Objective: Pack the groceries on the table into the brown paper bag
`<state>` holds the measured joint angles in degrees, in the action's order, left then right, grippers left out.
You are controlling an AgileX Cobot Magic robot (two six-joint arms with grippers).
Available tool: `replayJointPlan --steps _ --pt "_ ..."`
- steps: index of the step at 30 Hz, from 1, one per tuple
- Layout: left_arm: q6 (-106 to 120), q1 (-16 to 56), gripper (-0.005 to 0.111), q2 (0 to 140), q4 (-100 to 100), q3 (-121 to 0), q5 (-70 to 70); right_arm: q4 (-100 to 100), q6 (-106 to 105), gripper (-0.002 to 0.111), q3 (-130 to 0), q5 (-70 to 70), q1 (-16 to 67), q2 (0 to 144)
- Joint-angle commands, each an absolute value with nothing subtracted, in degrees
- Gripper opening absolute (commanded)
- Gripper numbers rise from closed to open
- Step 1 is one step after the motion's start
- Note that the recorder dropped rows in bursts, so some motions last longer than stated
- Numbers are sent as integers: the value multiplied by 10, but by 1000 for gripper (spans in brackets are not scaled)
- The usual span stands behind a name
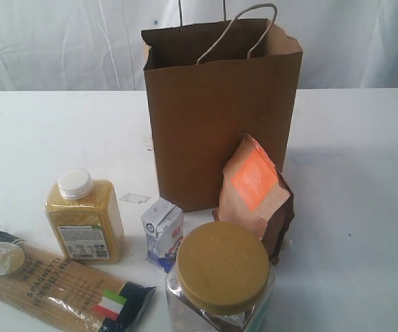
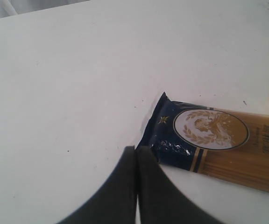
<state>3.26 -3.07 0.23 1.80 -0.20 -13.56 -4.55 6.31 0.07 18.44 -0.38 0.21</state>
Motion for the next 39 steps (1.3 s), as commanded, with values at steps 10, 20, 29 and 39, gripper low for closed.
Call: replayJointPlan --steps 10,20,29,39 --pt "31 -27 0 0 19 0 -132 -44 59 0 0 183 -4 0" --pt "-17 -27 0 0 -98 0 329 -44 59 0 0 183 -4 0" --pt "-15 -27 0 11 -107 -155 430 -43 59 0 0 183 -4 0" --pt "49 -27 0 265 53 -312 106 -43 59 0 0 183 -4 0"
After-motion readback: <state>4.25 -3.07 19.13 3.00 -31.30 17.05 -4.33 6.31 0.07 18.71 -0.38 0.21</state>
